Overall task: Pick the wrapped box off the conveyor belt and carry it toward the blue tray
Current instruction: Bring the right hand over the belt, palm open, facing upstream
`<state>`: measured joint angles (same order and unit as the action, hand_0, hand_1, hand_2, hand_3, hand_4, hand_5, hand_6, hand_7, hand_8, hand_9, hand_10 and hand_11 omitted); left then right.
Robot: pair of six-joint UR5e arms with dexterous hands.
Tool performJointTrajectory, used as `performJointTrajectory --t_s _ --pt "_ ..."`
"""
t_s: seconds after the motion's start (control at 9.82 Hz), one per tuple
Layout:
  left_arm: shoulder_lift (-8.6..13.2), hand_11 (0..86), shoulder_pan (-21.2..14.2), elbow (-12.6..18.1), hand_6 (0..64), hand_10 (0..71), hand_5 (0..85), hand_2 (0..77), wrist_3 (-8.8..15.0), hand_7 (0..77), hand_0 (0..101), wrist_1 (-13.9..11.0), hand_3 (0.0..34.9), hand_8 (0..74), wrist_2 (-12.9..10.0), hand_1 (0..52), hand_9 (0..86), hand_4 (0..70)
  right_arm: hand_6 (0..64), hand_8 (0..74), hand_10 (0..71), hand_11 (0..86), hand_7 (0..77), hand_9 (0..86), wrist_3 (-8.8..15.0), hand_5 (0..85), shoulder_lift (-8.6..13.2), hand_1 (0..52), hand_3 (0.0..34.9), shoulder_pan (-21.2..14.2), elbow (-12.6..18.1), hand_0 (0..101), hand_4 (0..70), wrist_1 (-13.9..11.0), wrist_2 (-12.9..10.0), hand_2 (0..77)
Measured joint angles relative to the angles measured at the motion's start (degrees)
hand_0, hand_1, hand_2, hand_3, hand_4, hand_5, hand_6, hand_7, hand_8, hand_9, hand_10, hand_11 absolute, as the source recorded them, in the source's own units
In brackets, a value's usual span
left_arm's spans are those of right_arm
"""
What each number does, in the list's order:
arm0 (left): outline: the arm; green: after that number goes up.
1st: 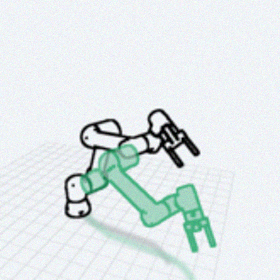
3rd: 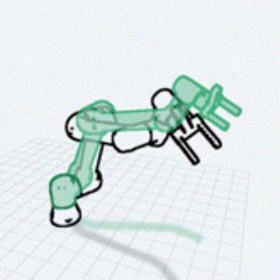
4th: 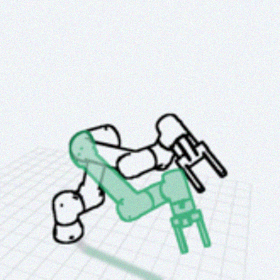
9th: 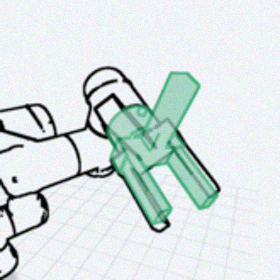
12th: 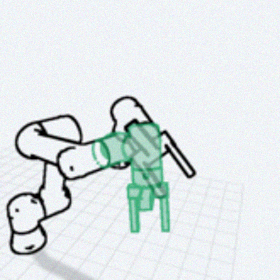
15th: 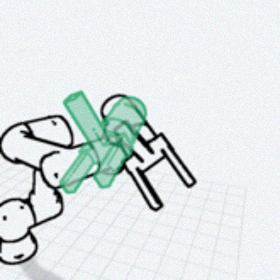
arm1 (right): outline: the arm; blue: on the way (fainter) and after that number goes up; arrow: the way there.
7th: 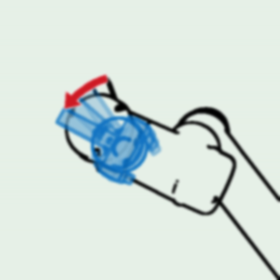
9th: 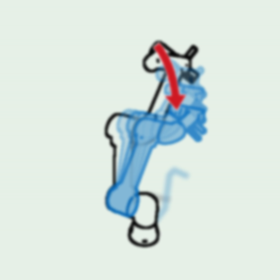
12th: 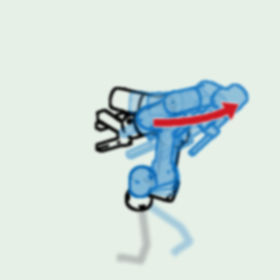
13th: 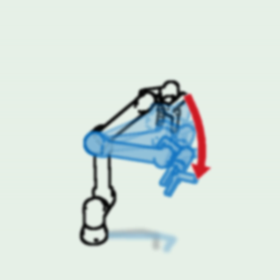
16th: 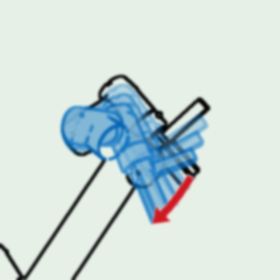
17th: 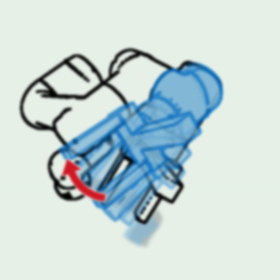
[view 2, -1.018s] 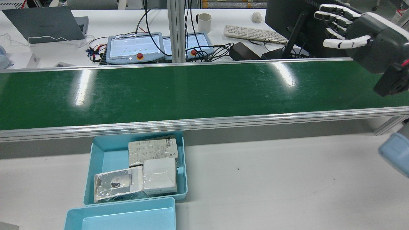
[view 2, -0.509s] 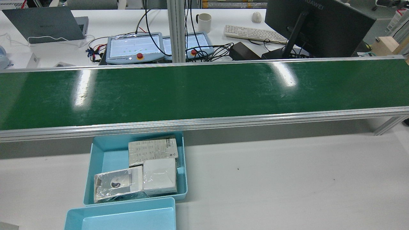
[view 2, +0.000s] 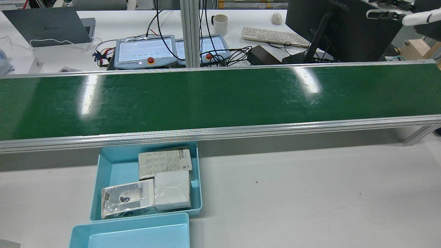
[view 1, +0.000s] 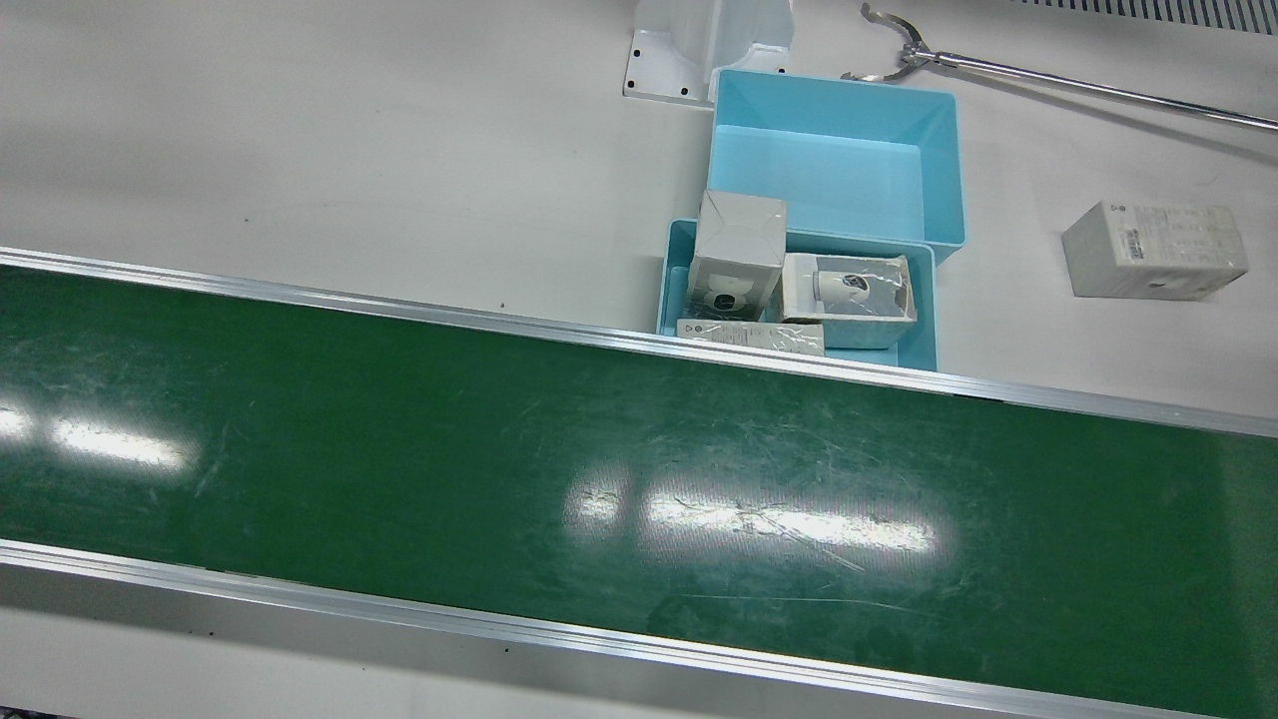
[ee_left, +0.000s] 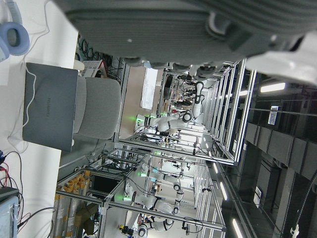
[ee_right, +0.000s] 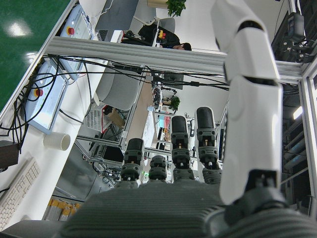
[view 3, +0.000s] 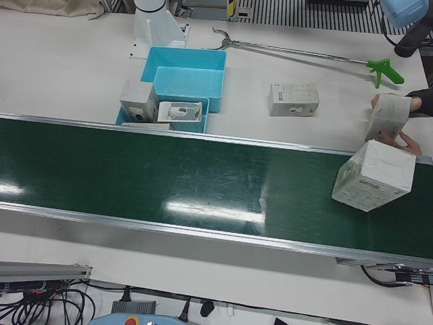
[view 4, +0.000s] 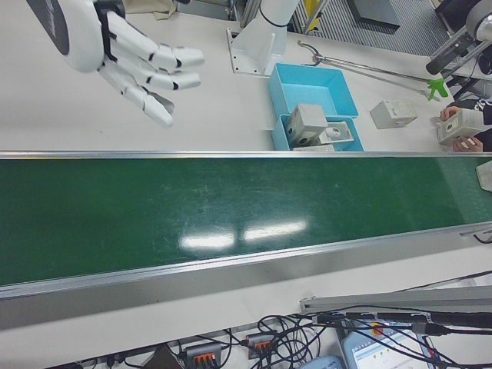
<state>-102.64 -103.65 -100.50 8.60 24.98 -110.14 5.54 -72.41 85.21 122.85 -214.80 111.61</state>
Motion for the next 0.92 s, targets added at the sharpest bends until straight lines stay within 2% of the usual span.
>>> performJointTrajectory --t_s 0.1,0.2,0.31,0.41,0.51,0.71,0.81,0.92 --pt "0.0 0.0 0.0 0.0 0.0 0.0 1.1 0.5 0.0 0.0 0 0.0 0.0 0.5 0.0 0.0 0.0 0.0 14.7 4.9 13.6 21.3 27.3 10.9 0.8 25.1 0.4 16.9 0.2 -3.3 -2.9 49 28.4 2.1 -2.9 24.0" --pt "0.0 0.0 0.0 0.0 0.0 0.0 1.1 0.5 0.0 0.0 0 0.0 0.0 0.5 0.0 0.0 0.0 0.0 14.7 4.9 10.4 16.9 28.4 11.4 1.1 26.7 0.6 16.9 0.2 -6.4 -6.4 49 27.8 6.3 -5.5 24.0" --pt "0.0 0.0 0.0 0.0 0.0 0.0 0.5 0.5 0.0 0.5 0 0.0 0.0 0.5 0.0 0.0 0.0 0.0 10.4 4.4 4.9 14.2 23.5 10.4 0.9 25.1 0.7 16.9 0.0 -9.5 -9.5 49 22.9 10.9 -7.5 23.5" --pt "0.0 0.0 0.0 0.0 0.0 0.0 1.1 0.5 0.0 0.5 0 0.0 0.0 0.0 0.0 0.0 0.0 0.0 10.4 4.4 4.9 14.2 23.5 10.4 0.8 25.1 0.7 16.9 0.0 -11.6 -11.7 49 22.9 14.4 -8.8 23.5" --pt "0.0 0.0 0.0 0.0 0.0 0.0 1.1 0.5 0.0 0.5 0 0.0 0.0 0.0 0.0 0.0 0.0 0.0 12.5 4.9 7.1 12.5 28.9 9.8 0.8 31.1 0.8 22.4 0.0 -13.4 -14.1 53 27.8 16.6 -9.7 27.3" --pt "0.0 0.0 0.0 0.0 0.0 0.0 1.1 0.5 0.0 0.0 0 0.0 0.0 0.5 0.0 0.0 0.0 0.0 14.2 4.4 6.5 12.5 30.5 9.3 0.7 31.1 2.4 22.4 0.0 -16.9 -19.7 53 27.8 21.1 -11.9 28.9" --pt "0.0 0.0 0.0 0.0 0.0 0.5 1.1 0.5 0.0 0.5 0 0.0 0.0 0.0 0.0 0.0 0.0 0.0 14.2 4.9 8.7 14.2 31.6 10.9 0.7 31.1 2.9 19.1 0.0 -17.9 -20.9 51 27.8 22.7 -13.2 29.5" --pt "0.0 0.0 0.0 0.0 0.0 0.0 1.1 0.5 0.0 0.5 0 0.0 0.0 0.5 0.0 0.0 0.0 0.0 13.1 4.9 7.6 13.1 28.4 9.8 0.5 29.5 3.2 18.0 0.1 -18.5 -20.7 51 26.7 23.5 -14.6 24.5"
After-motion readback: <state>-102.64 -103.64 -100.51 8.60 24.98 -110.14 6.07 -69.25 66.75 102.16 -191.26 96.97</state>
